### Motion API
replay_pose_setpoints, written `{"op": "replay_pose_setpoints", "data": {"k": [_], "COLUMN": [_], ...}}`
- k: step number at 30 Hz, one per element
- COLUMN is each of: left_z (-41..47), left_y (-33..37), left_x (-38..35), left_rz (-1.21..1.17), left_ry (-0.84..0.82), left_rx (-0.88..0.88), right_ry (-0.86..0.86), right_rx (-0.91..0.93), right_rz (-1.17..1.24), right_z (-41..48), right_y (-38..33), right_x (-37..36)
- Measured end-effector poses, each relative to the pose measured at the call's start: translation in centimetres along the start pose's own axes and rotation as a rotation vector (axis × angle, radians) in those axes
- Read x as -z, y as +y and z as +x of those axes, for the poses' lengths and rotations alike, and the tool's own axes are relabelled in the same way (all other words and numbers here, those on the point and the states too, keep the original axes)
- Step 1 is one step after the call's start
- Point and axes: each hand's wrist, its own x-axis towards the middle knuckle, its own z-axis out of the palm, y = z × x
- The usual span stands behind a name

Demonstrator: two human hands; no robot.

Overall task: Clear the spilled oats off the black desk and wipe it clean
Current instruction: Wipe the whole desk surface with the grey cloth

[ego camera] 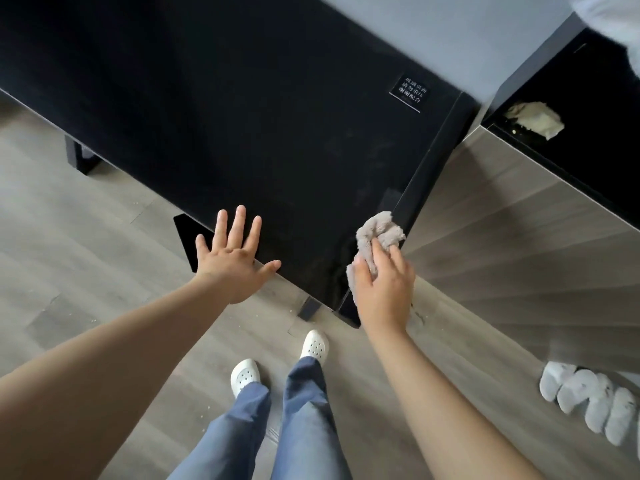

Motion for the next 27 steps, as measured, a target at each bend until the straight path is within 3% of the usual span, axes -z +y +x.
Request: {"op": "replay_pose_setpoints", "data": {"k": [3, 5, 8, 10, 14, 27], "left_z": [-0.8, -1.4, -2.3, -3.0, -3.9, 0.8], "left_y": [-1.2, -2.4, -4.3, -5.4, -6.0, -3.5], "left_x": [-0.2, -0.3, -0.5, -0.8, -0.9, 5.1], "left_rz": [-0.028, -0.098, -0.251, -0.300, -0.301, -0.274], "left_ry": [0.021, 0.059, 0.204, 0.254, 0.194, 0.200], "left_rx": [-0.082, -0.135, -0.167, -0.147, -0.152, -0.246], "right_ry": [-0.046, -0.056, -0.172, -0.272, -0.115, 0.022], "right_rx": [0.000, 0.054, 0.151, 0.036, -0.187, -0.208], "right_rz": [-0.264, -0.264, -0.091, 0.171, 0.370, 0.327], "right_z": [-1.4, -4.1, -6.4, -6.0, -3.4, 8.5], "right_y": [-0.3, -1.3, -1.8, -2.2, -2.7, -3.4], "right_x": [-2.4, -3.7, -4.4, -3.4, -0.4, 3.8]}}
